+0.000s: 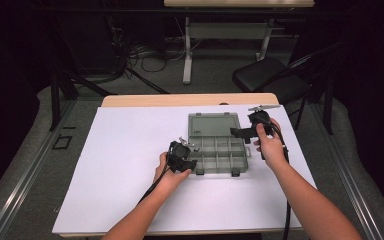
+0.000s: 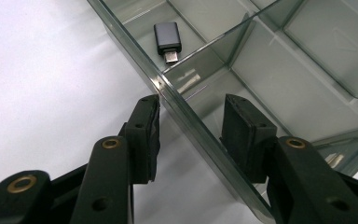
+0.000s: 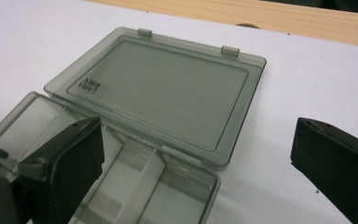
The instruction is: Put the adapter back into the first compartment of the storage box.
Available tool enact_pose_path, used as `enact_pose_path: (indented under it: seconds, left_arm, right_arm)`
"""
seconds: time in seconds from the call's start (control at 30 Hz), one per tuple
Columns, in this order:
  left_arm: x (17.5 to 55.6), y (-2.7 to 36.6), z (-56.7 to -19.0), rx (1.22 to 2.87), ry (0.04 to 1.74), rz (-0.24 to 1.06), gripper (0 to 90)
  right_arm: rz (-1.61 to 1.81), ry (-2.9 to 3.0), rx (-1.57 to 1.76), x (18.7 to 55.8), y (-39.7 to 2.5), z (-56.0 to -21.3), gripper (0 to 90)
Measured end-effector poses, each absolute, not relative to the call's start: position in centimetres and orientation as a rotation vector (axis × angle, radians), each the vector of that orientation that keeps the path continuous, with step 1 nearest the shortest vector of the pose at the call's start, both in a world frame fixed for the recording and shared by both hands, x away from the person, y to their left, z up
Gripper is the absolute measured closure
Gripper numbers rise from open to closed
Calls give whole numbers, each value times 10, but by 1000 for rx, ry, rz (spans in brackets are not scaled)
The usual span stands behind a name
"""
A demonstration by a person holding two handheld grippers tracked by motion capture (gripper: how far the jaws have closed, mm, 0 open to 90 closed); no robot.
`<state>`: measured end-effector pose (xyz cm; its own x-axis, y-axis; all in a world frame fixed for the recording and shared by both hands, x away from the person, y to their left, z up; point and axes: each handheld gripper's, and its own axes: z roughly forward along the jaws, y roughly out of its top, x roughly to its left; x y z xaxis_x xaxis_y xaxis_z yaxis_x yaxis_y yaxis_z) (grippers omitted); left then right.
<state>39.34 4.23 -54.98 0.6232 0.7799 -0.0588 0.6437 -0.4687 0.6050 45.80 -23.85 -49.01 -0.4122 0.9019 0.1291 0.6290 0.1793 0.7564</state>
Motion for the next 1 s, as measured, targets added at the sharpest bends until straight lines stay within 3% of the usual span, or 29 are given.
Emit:
enact_pose_path:
  seconds: [0.67, 1.0]
  left_arm:
    - [393, 42, -550, 2251, 1114, 302, 564]
    - [393, 42, -550, 2251, 1113, 302, 564]
  right_arm:
    - [999, 2118, 1511, 487, -236, -490, 36]
    - [986, 2144, 1629, 501, -228, -508, 68]
